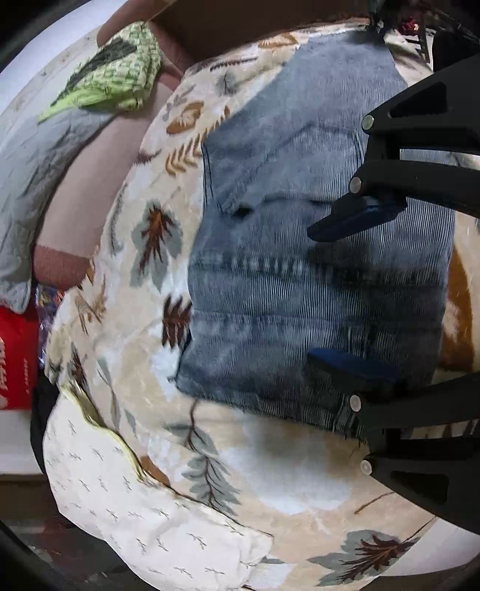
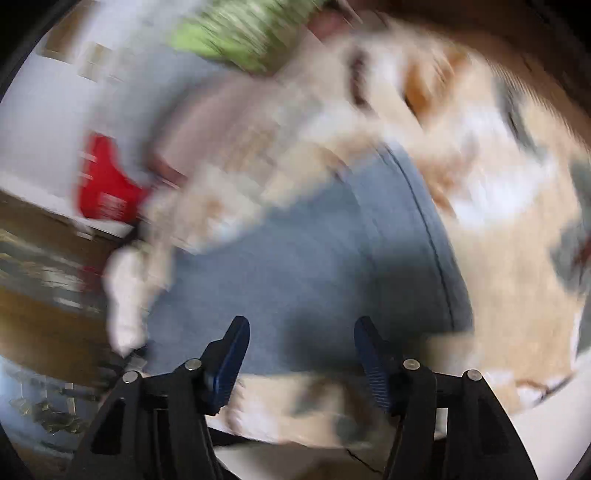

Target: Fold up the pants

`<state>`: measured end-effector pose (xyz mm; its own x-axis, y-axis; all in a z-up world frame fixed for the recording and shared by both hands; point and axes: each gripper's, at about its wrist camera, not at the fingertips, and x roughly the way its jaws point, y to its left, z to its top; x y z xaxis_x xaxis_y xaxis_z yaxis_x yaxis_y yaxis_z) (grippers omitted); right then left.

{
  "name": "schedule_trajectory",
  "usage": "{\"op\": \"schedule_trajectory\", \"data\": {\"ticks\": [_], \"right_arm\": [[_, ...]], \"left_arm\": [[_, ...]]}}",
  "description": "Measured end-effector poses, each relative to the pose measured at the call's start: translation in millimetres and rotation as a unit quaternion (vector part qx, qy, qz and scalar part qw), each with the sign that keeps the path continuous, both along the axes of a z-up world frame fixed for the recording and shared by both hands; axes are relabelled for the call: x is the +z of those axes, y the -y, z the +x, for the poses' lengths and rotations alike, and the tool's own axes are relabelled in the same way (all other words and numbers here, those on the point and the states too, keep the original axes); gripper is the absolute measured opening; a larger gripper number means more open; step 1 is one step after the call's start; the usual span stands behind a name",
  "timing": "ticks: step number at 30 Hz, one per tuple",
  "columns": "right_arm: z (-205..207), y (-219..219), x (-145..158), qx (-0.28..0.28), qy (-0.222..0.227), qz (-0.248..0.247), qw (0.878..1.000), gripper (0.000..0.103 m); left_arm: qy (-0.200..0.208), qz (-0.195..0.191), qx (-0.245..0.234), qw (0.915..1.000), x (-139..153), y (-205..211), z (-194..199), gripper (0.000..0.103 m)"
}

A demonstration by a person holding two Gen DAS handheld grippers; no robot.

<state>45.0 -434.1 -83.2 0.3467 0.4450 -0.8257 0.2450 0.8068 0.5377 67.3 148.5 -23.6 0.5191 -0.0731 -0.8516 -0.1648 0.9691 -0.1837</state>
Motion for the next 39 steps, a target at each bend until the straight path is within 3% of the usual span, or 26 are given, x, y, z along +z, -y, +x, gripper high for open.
{"op": "schedule_trajectory", "data": {"ticks": [2,5,7,8,10,14,15,16,18,20,24,26,30,32,33,34,36,39], "right_arm": [[0.4,7.7,9.1,-0.011,0.021,0.022,0.999,0.055],[7.6,10.4,53.7,-0.002,0.089,-0.023,0.996,0.055],[24.6,20.0,64.5,-0.008,0.095,-0.061,0.994,0.055],[43.6,26.5,63.5,-0.016,0.088,-0.115,0.989,0.055],[72.6,30.1,47.9,-0.011,0.062,-0.167,0.984,0.055],[107.5,37.6,20.7,0.008,0.035,-0.174,0.984,0.053],[112.8,34.4,18.5,0.019,0.041,-0.174,0.984,0.049],[116.2,31.6,15.5,0.029,0.041,-0.175,0.983,0.030],[119.1,22.6,14.1,0.052,0.035,-0.188,0.980,0.017],[115.4,16.6,24.9,0.065,0.053,-0.213,0.973,0.012],[100.9,14.0,60.2,0.042,0.117,-0.231,0.965,0.011],[102.8,10.0,61.7,0.038,0.128,-0.243,0.961,0.011],[114.7,11.8,8.3,0.047,0.063,-0.233,0.969,0.017],[104.3,19.7,15.4,0.021,0.082,-0.224,0.971,0.029],[97.5,23.7,24.2,0.013,0.089,-0.214,0.973,0.048],[89.5,26.1,34.0,0.006,0.097,-0.216,0.972,0.057],[65.7,26.0,60.6,-0.007,0.124,-0.204,0.971,0.057],[32.7,18.2,77.4,-0.009,0.147,-0.099,0.984,0.057]], "left_arm": [[0.010,0.007,-0.015,0.9998,8.8,12.9,-2.0,0.062],[0.026,0.025,-0.044,0.9984,15.9,40.8,-0.8,0.067],[0.030,0.039,-0.063,0.9968,13.0,59.9,4.6,0.068],[0.026,0.049,-0.072,0.9959,8.4,69.8,8.5,0.069],[0.012,0.068,-0.085,0.9939,-4.8,83.5,16.1,0.069],[-0.008,0.118,-0.092,0.9887,-31.0,94.1,21.3,0.072],[-0.004,0.120,-0.095,0.9882,-33.0,94.4,20.5,0.073],[0.001,0.121,-0.099,0.9877,-33.7,94.9,19.8,0.076],[0.001,0.127,-0.106,0.9862,-35.6,97.2,20.5,0.078],[0.003,0.127,-0.106,0.9862,-36.9,97.3,21.4,0.080],[0.012,0.131,-0.109,0.9853,-39.4,99.2,19.2,0.081],[0.017,0.133,-0.110,0.9849,-40.5,99.5,17.6,0.082],[0.013,0.136,-0.109,0.9847,-39.7,100.7,18.4,0.082],[0.008,0.133,-0.108,0.9852,-37.8,100.4,19.5,0.082],[0.006,0.129,-0.107,0.9858,-36.5,99.8,19.8,0.082],[0.005,0.124,-0.104,0.9868,-34.3,99.0,20.0,0.082],[0.009,0.111,-0.094,0.9893,-27.4,97.3,18.0,0.082],[0.028,0.086,-0.085,0.9923,-12.6,99.1,10.7,0.082]]}}
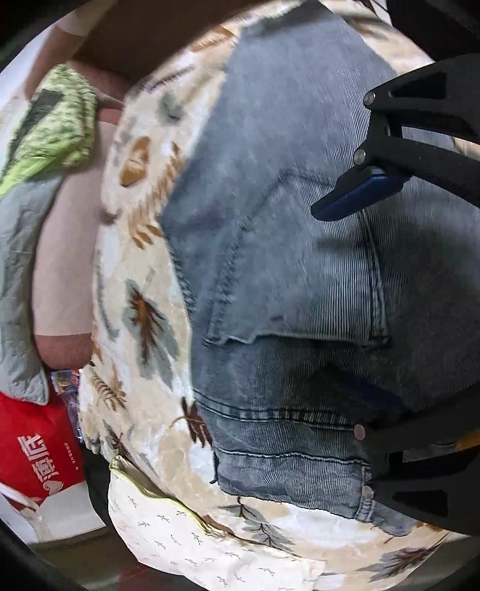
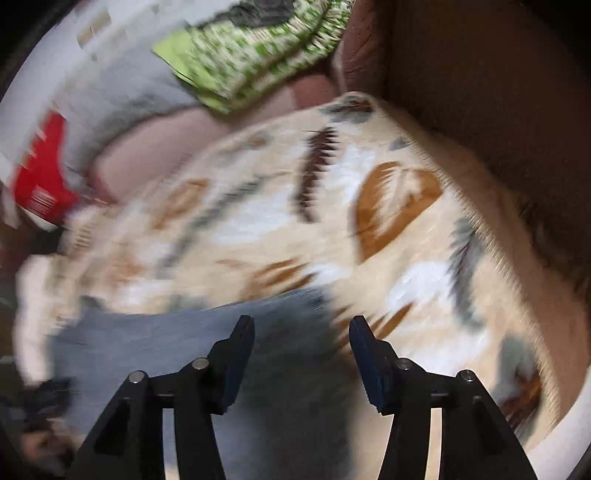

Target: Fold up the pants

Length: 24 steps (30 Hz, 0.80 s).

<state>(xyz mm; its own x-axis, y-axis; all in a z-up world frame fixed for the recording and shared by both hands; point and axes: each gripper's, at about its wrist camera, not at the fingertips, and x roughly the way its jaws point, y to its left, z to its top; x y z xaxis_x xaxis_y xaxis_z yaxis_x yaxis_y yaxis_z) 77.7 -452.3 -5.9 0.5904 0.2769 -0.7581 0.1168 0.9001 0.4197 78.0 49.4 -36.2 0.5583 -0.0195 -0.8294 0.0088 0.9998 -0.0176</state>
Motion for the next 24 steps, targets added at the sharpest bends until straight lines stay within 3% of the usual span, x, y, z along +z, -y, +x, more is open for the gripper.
{"op": "schedule_trajectory", "data": {"ticks": [3,5,6,7,9,12,15,16,17,18,20,24], "right_arm": [[-22.2,-15.2,-27.4,0.019,-0.031,0.110,0.993,0.059],[-24.4,-23.3,-73.2,0.017,-0.091,0.112,0.989,0.059],[-23.2,-22.3,-93.3,0.013,-0.110,0.114,0.987,0.054],[-26.3,-16.3,-97.0,-0.002,-0.092,0.138,0.986,0.052],[-31.2,-10.9,-87.4,-0.020,-0.083,0.169,0.982,0.052],[-39.6,-15.0,-64.2,0.001,-0.034,0.163,0.986,0.059],[-42.8,-9.6,-76.7,-0.021,-0.044,0.140,0.989,0.063],[-39.4,-5.7,-89.5,-0.035,-0.069,0.134,0.988,0.063],[-39.7,-2.9,-96.2,-0.041,-0.064,0.148,0.986,0.062],[-39.7,-4.2,-91.7,-0.045,-0.061,0.147,0.986,0.061],[-37.0,-13.0,-76.8,-0.037,-0.058,0.129,0.989,0.061],[-20.0,-53.3,-34.7,0.019,-0.027,0.102,0.994,0.061]], "left_arm": [[0.013,-0.001,-0.008,0.9999,4.5,8.9,-5.7,0.082],[-0.016,0.027,-0.002,0.9995,-13.0,12.8,-1.7,0.083],[-0.040,0.054,-0.001,0.9977,-28.6,14.8,3.7,0.083],[-0.033,0.063,-0.005,0.9974,-29.5,16.3,3.7,0.085],[-0.027,0.062,-0.002,0.9977,-18.3,16.6,0.2,0.085],[0.010,0.029,0.008,0.9995,10.7,5.4,-11.3,0.085],[0.041,0.051,0.037,0.9971,19.3,-17.6,-25.9,0.086],[0.022,0.062,0.057,0.9962,9.7,-31.1,-24.8,0.086],[-0.013,0.066,0.073,0.9951,-2.7,-41.4,-18.5,0.087],[-0.062,0.045,0.087,0.9933,-20.9,-58.2,-11.8,0.090],[-0.043,-0.005,0.112,0.9927,-16.6,-73.7,-15.3,0.092],[0.007,0.019,0.111,0.9937,12.2,-67.4,-22.2,0.092]]}}
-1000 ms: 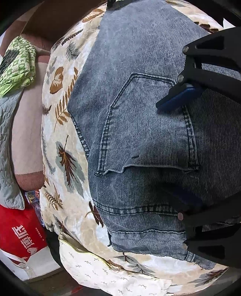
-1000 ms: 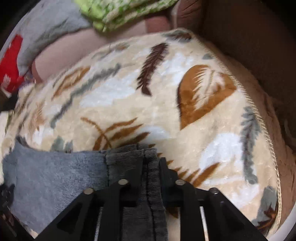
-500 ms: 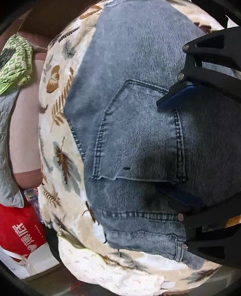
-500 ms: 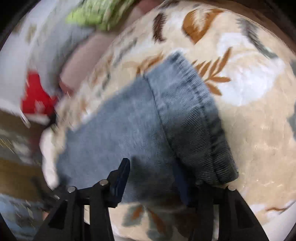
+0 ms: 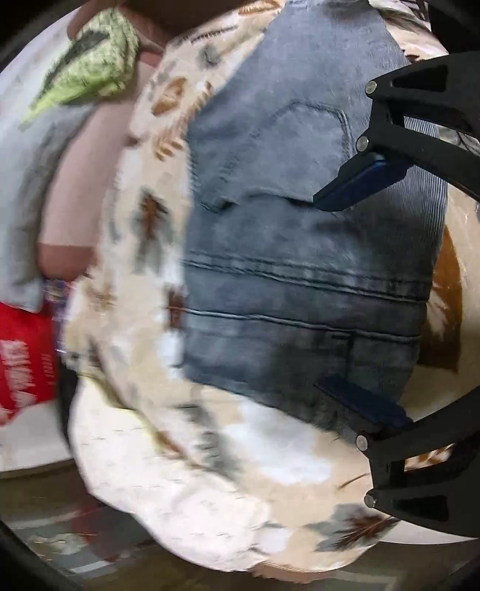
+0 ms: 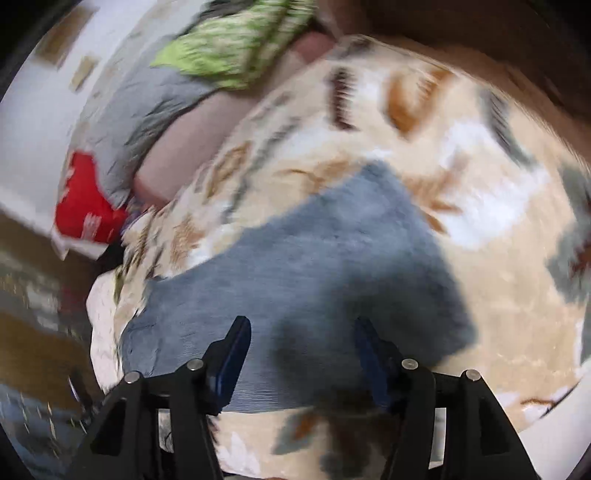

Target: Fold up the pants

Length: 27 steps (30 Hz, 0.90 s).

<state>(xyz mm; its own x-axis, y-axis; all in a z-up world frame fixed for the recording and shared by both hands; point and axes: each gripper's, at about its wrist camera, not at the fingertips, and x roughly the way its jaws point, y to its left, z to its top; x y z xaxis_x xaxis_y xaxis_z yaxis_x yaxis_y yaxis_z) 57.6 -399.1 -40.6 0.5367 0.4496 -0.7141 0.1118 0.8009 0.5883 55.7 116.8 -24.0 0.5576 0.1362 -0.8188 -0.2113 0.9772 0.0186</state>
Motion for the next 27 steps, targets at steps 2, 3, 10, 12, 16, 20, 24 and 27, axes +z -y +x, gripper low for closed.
{"op": "schedule_trajectory", "data": {"ticks": [2,3,10,12,16,20,24,27], "right_arm": [[23.1,-34.4,16.9,0.049,0.011,-0.007,0.999,0.061],[36.6,-53.3,23.4,0.078,0.014,-0.014,0.997,0.061],[145.2,-218.5,51.1,0.258,0.032,-0.095,0.961,0.061],[177.0,-260.0,46.8,0.284,0.023,-0.126,0.950,0.061],[212.9,-313.8,19.9,0.332,-0.020,-0.172,0.927,0.059],[220.8,-340.7,-3.7,0.361,-0.038,-0.202,0.910,0.026],[221.9,-353.6,-12.1,0.353,-0.021,-0.257,0.899,0.004],[227.3,-357.2,-19.5,0.333,-0.018,-0.276,0.901,0.004]], "left_arm": [[0.008,0.015,-0.002,0.9999,3.2,0.6,-1.6,0.092],[-0.004,0.029,0.000,0.9996,-3.2,-0.3,2.1,0.092],[-0.026,0.017,0.016,0.9994,-36.9,-25.2,5.7,0.097],[-0.021,0.013,0.016,0.9996,-38.1,-27.8,5.1,0.098],[-0.014,0.005,0.010,0.9998,-38.3,-31.2,2.0,0.099],[-0.010,0.004,0.007,0.9999,-39.6,-29.6,3.6,0.099],[-0.007,0.003,0.005,1.0000,-39.6,-30.1,2.8,0.099],[-0.006,0.003,0.006,1.0000,-39.6,-30.5,3.3,0.099]]}}
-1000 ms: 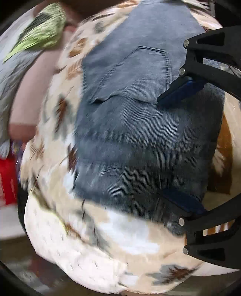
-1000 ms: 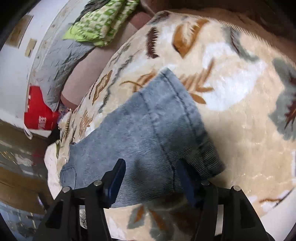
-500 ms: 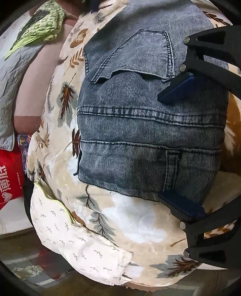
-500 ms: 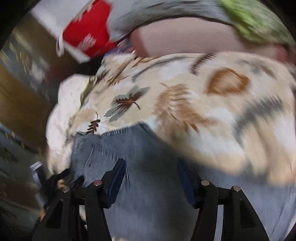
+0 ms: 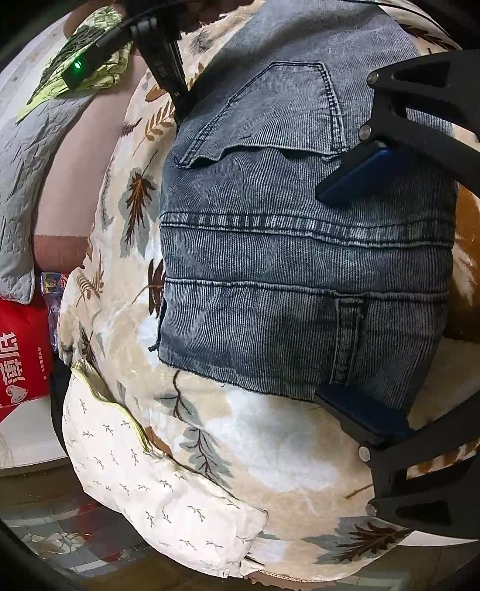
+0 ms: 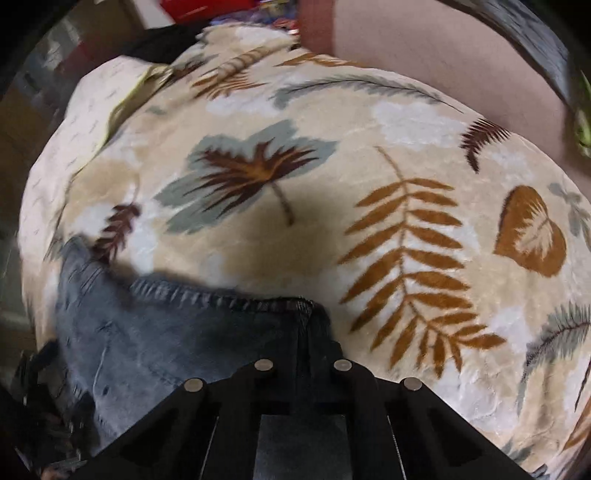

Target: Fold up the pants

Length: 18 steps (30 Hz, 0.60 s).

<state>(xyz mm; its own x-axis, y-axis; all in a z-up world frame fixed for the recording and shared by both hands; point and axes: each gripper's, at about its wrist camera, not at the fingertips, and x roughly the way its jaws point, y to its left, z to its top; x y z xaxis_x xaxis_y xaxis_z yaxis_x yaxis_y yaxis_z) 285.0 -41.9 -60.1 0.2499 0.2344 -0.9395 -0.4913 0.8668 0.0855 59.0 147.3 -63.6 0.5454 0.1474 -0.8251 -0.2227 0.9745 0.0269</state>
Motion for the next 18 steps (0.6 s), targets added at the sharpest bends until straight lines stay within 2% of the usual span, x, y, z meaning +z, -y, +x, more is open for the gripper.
{"op": "schedule_trajectory", "data": {"ticks": [2,4,5,7,9,12,13,14,16,18], "right_arm": [[-2.4,-4.5,-6.9,0.000,0.008,-0.007,1.000,0.004],[-1.2,2.6,-4.6,-0.025,0.010,0.022,0.999,0.009],[-2.2,9.9,-0.3,-0.036,0.014,0.043,0.998,0.009],[-10.7,27.3,15.6,-0.048,0.026,0.057,0.997,0.017],[-27.7,55.0,36.5,-0.077,0.049,0.081,0.992,0.018],[-75.9,111.1,63.8,-0.130,0.058,0.160,0.977,0.021],[-92.6,124.1,65.9,-0.140,0.051,0.181,0.972,0.027],[-120.0,146.1,61.9,-0.153,0.040,0.206,0.966,0.032],[-153.7,171.6,46.9,-0.176,0.028,0.216,0.960,0.055],[-192.5,208.8,24.9,-0.217,0.016,0.222,0.950,0.055]], "left_arm": [[0.000,0.002,0.001,1.0000,-0.3,0.6,0.3,0.100],[0.001,0.002,0.002,1.0000,-0.2,0.9,0.1,0.100],[0.002,0.004,0.002,1.0000,-0.3,1.4,-0.1,0.100],[0.002,0.004,0.003,1.0000,-0.2,1.3,-0.3,0.100],[0.002,0.000,0.006,1.0000,0.4,0.1,0.3,0.100],[0.005,0.001,0.011,0.9999,3.3,0.7,-0.2,0.100],[0.007,-0.001,0.012,0.9999,4.7,0.4,-0.9,0.100],[0.008,-0.002,0.013,0.9999,5.8,0.2,-1.5,0.100],[0.010,-0.001,0.015,0.9998,8.9,0.4,-3.0,0.100],[0.016,0.010,0.022,0.9996,15.3,2.5,-6.7,0.100]]}}
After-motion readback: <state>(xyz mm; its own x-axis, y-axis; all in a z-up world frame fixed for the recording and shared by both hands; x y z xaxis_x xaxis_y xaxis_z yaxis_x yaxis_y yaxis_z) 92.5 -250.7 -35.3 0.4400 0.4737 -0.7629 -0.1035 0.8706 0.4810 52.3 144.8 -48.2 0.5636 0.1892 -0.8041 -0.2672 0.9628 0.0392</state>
